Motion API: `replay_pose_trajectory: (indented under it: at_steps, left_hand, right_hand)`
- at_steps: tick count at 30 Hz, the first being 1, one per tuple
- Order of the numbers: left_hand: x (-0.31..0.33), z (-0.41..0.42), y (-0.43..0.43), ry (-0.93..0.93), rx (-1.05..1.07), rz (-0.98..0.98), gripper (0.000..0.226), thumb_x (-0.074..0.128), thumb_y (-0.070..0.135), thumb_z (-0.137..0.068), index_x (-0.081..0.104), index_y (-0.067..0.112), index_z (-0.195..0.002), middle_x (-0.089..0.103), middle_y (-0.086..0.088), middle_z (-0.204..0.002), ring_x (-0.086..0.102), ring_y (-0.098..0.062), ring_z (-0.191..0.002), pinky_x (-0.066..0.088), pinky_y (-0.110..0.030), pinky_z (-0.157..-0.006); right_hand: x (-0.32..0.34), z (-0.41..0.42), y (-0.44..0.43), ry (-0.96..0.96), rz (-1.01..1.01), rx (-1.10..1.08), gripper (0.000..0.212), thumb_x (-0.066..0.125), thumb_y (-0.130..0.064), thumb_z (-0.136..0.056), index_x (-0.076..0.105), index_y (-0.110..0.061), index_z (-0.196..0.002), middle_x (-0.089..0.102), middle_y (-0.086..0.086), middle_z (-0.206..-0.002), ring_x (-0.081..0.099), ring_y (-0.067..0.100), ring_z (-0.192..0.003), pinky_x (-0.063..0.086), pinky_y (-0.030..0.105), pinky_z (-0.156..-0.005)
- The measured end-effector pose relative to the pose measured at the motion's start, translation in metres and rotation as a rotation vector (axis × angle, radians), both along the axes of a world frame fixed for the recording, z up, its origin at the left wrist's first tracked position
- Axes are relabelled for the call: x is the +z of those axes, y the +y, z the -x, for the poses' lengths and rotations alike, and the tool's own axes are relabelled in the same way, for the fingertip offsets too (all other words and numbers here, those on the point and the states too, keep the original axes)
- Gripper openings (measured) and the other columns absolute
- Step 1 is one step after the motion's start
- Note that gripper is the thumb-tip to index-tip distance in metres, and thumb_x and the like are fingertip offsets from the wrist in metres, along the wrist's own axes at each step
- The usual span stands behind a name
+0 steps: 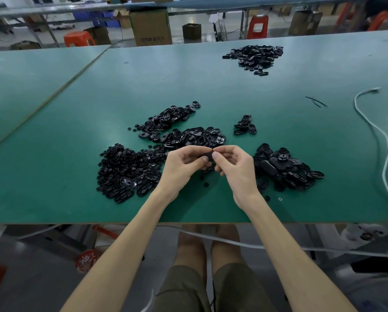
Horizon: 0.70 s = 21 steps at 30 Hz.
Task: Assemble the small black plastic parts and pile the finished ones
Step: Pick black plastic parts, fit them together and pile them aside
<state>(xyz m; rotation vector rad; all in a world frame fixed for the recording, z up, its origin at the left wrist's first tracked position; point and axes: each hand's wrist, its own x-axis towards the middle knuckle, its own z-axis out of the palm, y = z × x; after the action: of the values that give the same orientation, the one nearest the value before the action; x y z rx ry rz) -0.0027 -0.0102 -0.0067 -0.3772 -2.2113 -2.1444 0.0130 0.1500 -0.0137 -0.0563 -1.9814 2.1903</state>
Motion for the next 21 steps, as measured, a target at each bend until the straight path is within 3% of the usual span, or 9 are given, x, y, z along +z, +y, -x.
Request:
replay_pose_trajectory:
  at_steps: [6, 15, 18, 21]
  left_hand:
    - [0.0011, 0.0003, -0.0013, 0.002, 0.029, -0.039, 0.023, 0.072, 0.000, -0.092, 0.074, 0.005, -0.114, 0.079, -0.006, -0.103, 0.076, -0.017, -0.093, 0.057, -0.021, -0.080]
    - [0.0011, 0.0002, -0.0032, -0.006, 0.047, -0.076, 0.019, 0.075, 0.013, -0.093, 0.077, 0.010, -0.112, 0.079, -0.008, -0.101, 0.076, -0.022, -0.091, 0.058, -0.025, -0.079]
    - [0.0020, -0.0007, -0.0017, -0.013, 0.066, -0.075, 0.017, 0.072, 0.021, -0.096, 0.077, 0.014, -0.111, 0.079, -0.007, -0.098, 0.076, -0.021, -0.091, 0.057, -0.024, -0.080]
    - [0.0028, -0.0014, -0.0003, 0.018, 0.068, 0.015, 0.016, 0.073, 0.024, -0.096, 0.077, 0.018, -0.110, 0.079, -0.002, -0.101, 0.073, -0.013, -0.095, 0.054, -0.021, -0.080]
  right_hand:
    - [0.0016, -0.0012, -0.0003, 0.003, 0.001, 0.012, 0.010, 0.074, -0.010, -0.094, 0.073, -0.013, -0.103, 0.075, -0.003, -0.083, 0.065, 0.011, -0.067, 0.050, 0.022, -0.059]
    - [0.0027, -0.0020, -0.0010, 0.001, -0.078, 0.018, 0.008, 0.072, -0.010, -0.096, 0.075, -0.015, -0.102, 0.077, 0.001, -0.087, 0.066, 0.009, -0.069, 0.051, 0.023, -0.061]
    - [0.0040, -0.0019, 0.0004, -0.018, 0.012, -0.007, 0.009, 0.069, -0.005, -0.097, 0.073, -0.010, -0.102, 0.073, -0.002, -0.076, 0.064, 0.010, -0.066, 0.051, 0.023, -0.060]
    - [0.0069, -0.0011, 0.0033, -0.057, 0.238, -0.069, 0.007, 0.060, -0.002, -0.102, 0.065, -0.005, -0.106, 0.072, 0.000, -0.077, 0.061, 0.011, -0.064, 0.051, 0.024, -0.061]
